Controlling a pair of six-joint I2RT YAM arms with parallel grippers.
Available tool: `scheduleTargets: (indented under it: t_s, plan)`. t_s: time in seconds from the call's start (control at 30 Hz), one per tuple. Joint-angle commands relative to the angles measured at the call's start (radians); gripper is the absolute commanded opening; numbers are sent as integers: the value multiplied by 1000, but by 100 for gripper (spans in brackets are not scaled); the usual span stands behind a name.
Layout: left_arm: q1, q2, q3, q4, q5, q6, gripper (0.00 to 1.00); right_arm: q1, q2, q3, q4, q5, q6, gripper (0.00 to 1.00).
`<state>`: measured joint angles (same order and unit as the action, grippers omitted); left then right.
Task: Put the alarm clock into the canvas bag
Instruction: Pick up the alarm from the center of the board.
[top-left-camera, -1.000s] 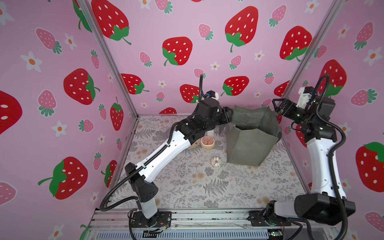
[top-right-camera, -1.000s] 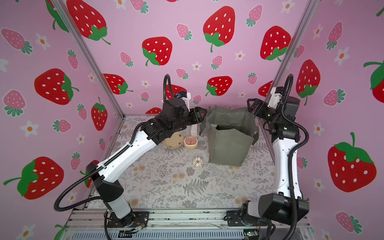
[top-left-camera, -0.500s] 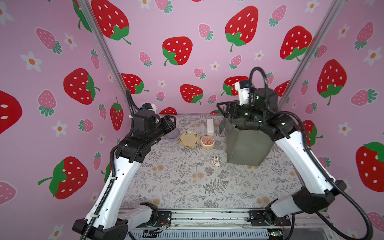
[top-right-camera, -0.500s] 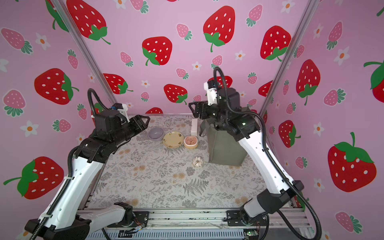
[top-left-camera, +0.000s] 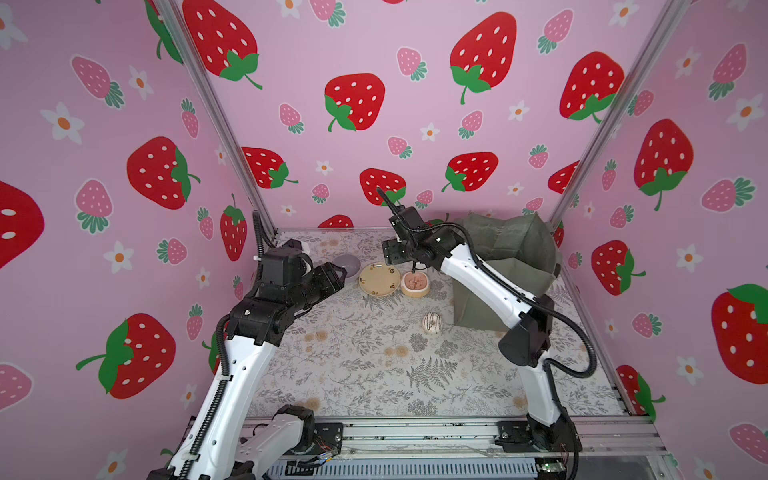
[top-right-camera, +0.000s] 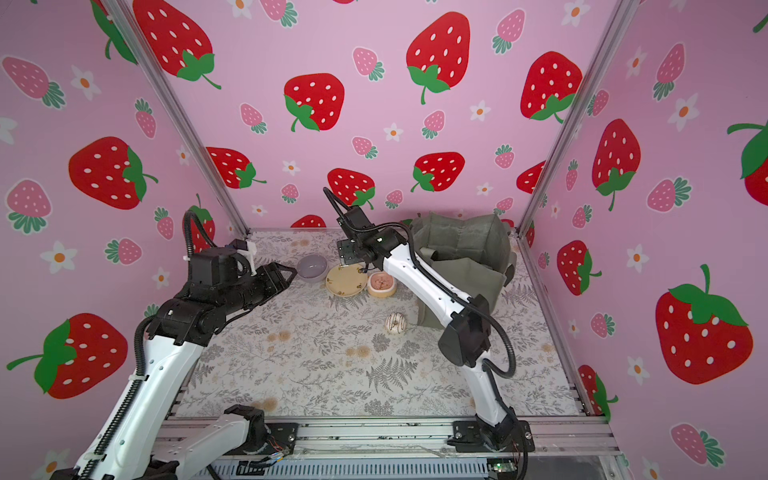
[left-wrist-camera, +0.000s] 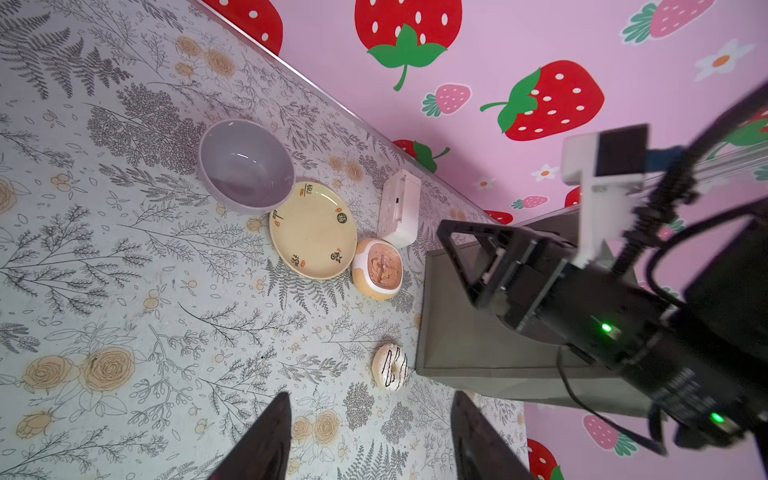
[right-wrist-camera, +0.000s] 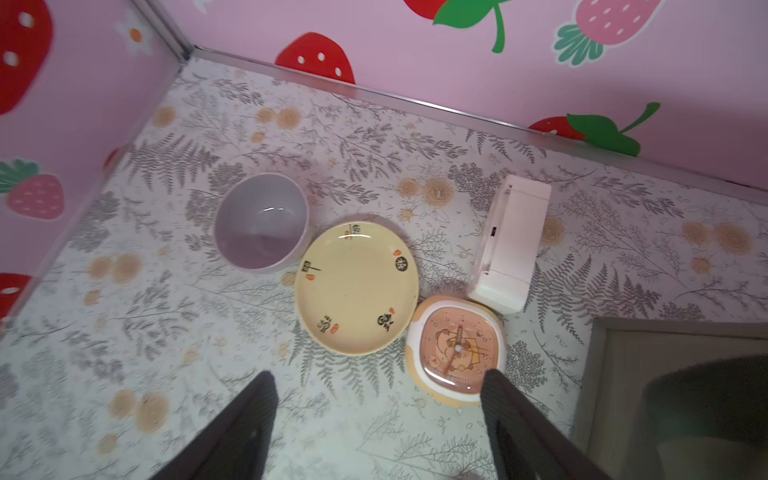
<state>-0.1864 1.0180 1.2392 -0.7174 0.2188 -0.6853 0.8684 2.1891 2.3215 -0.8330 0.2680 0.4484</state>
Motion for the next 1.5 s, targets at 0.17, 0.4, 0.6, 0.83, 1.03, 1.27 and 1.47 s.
scheduleTargets:
  t_s: [0.17, 0.4, 0.6, 0.83, 1.03, 1.27, 1.47]
  plan:
    - [39, 26, -30, 9, 54, -39, 62, -93, 145, 53, -38, 26, 60, 81]
    - [48, 72, 5, -42, 73, -60, 60, -132, 265, 137, -56, 48, 78, 81]
    - [49, 68, -28, -21, 72, -99, 58, -151, 292, 119, -16, 77, 105, 78]
    - [48, 93, -12, -19, 42, -113, 57, -175, 338, 130, 24, 78, 122, 73]
    - [53, 114, 20, -55, 33, -89, 56, -183, 377, 134, 37, 110, 109, 75]
    - [59, 120, 35, -78, 29, -83, 56, -193, 415, 134, 73, 106, 113, 69]
    - [63, 116, 48, -100, 13, -80, 56, -200, 419, 134, 132, 100, 79, 51]
